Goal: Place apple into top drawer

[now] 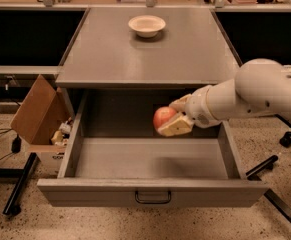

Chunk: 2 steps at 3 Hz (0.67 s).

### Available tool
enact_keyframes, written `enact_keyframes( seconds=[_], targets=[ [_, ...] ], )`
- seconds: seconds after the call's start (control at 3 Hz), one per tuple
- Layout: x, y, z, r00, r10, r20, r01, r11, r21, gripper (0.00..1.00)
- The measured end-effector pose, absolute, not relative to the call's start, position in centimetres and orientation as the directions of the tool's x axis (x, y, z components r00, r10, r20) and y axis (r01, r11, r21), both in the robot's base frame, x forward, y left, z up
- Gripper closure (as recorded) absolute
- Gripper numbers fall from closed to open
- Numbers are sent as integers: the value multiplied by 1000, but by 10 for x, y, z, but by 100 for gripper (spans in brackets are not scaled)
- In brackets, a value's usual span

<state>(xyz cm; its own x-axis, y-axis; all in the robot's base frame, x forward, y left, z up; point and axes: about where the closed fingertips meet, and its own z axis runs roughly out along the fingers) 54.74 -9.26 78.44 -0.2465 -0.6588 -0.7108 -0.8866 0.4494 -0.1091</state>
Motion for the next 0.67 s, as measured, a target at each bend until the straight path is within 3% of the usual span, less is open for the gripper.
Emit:
enact_keyframes(
  seconds=[0.33,0.67],
  targets=[
    [532,-97,739,-320,-668,-672,-889,457,-30,100],
    [534,-102,702,-383,-664,-642,-874,486,19,83]
  ],
)
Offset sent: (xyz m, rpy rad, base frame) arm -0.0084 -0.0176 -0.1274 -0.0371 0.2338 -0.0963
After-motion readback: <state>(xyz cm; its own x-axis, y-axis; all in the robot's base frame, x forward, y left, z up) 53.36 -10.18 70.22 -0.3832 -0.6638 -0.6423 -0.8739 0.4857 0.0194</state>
